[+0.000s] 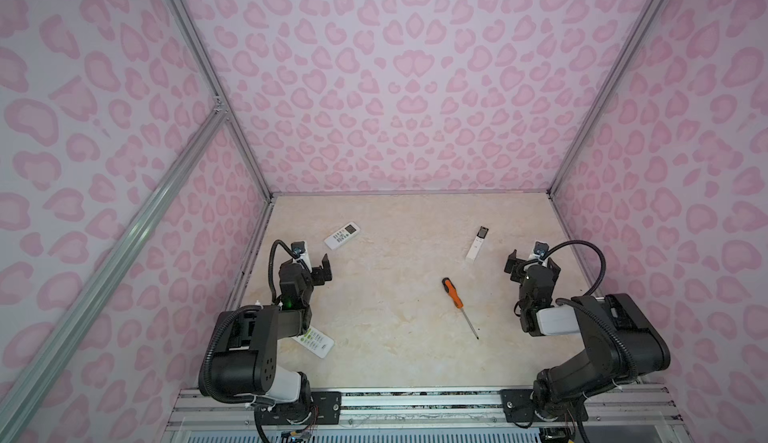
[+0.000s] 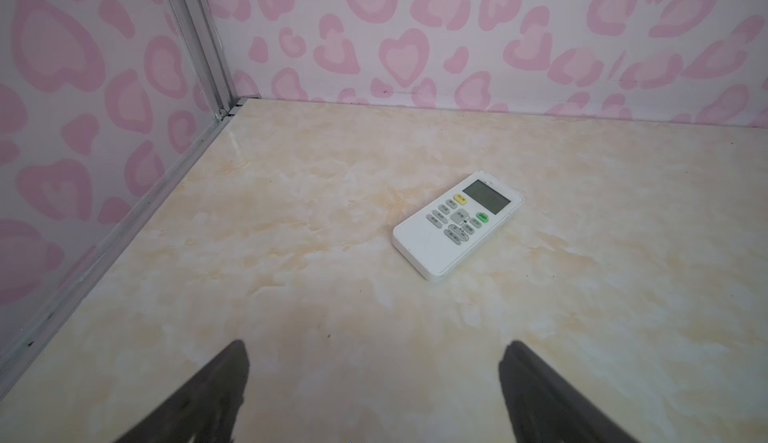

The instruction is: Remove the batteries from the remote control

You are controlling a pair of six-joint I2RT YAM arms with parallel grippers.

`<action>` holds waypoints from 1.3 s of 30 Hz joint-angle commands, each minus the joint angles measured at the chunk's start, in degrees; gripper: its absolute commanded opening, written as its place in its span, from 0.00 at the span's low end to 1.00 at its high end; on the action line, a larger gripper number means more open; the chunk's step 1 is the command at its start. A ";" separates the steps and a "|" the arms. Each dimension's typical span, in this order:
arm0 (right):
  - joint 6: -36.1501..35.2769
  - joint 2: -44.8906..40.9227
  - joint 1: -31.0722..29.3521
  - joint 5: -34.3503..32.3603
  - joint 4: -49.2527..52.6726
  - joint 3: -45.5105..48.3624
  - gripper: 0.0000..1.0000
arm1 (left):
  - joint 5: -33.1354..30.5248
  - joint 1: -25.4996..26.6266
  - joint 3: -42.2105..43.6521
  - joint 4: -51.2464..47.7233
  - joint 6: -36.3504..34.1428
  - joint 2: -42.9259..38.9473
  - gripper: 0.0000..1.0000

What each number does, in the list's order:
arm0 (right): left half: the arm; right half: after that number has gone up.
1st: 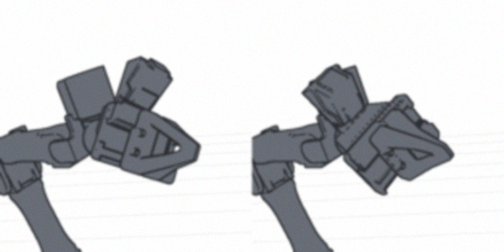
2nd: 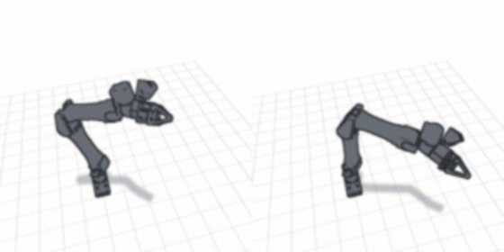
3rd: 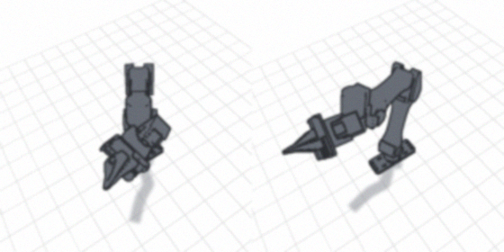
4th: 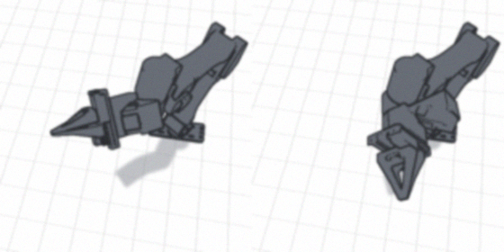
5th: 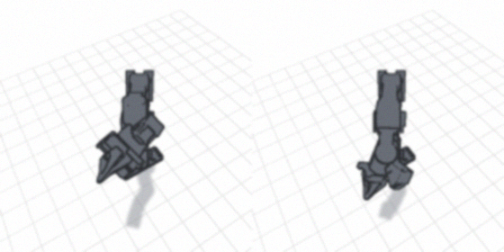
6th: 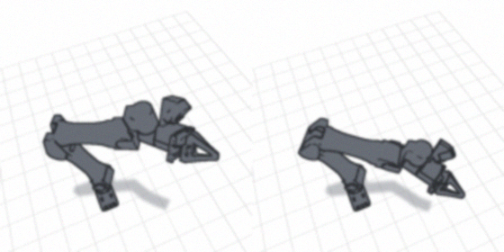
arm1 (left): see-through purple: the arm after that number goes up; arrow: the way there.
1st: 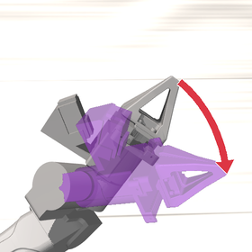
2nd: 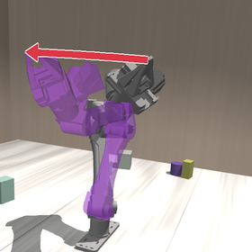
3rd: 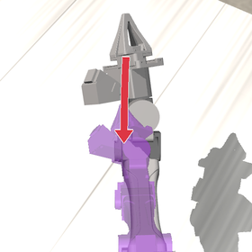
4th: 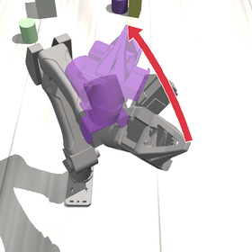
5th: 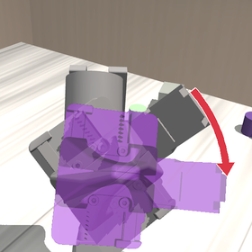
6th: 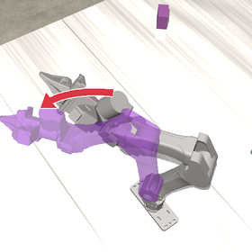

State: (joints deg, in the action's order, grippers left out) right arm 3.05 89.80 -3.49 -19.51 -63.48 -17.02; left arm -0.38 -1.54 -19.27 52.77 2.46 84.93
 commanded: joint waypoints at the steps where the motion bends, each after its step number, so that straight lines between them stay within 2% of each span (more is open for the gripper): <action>1: 0.20 0.29 -0.02 -0.53 0.11 -0.19 0.99 | -0.23 -0.04 0.01 2.67 -0.16 -0.45 0.97; 39: -0.65 0.51 -0.97 -1.76 0.20 -0.40 0.99 | -0.23 -0.18 0.02 2.77 -0.13 -0.48 0.97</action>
State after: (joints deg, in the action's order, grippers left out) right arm 2.44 89.93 -4.38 -20.14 -63.42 -17.30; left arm -0.38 -1.52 -19.25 52.80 2.46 84.93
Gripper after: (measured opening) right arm 0.991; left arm 0.972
